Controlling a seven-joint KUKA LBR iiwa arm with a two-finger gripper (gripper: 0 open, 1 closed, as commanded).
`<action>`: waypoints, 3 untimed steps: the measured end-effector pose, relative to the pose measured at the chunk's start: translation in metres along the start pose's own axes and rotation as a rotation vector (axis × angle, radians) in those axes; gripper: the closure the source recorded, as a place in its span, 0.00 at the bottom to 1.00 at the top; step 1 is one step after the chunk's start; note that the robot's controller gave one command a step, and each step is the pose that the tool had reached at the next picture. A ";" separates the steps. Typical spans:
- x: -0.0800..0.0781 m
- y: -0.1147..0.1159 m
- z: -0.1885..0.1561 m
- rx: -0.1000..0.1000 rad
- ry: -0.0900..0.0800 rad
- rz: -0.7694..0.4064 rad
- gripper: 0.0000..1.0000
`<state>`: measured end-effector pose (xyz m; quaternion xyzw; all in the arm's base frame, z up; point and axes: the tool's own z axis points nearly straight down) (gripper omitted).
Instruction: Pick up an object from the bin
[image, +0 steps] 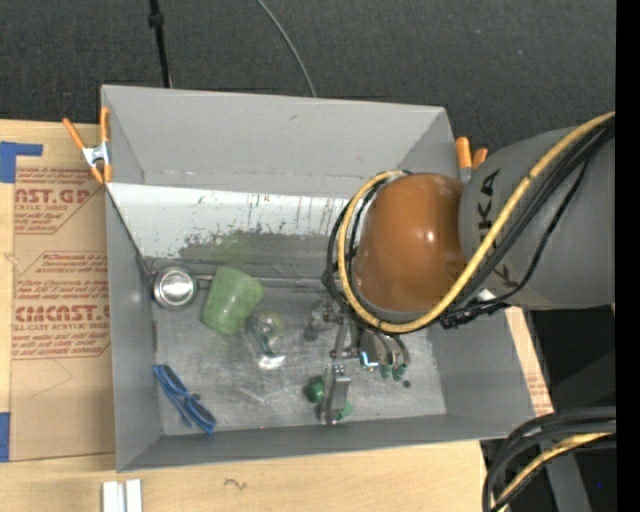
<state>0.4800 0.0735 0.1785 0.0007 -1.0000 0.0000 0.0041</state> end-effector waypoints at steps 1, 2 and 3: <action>-0.016 -0.055 0.107 -0.002 -0.023 -0.034 0.00; -0.014 -0.053 0.105 -0.002 -0.021 -0.039 1.00; -0.017 -0.041 -0.036 0.000 -0.017 -0.047 1.00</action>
Offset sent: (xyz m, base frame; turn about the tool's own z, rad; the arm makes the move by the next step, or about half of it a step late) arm 0.0100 -0.0541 -0.1085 -0.0392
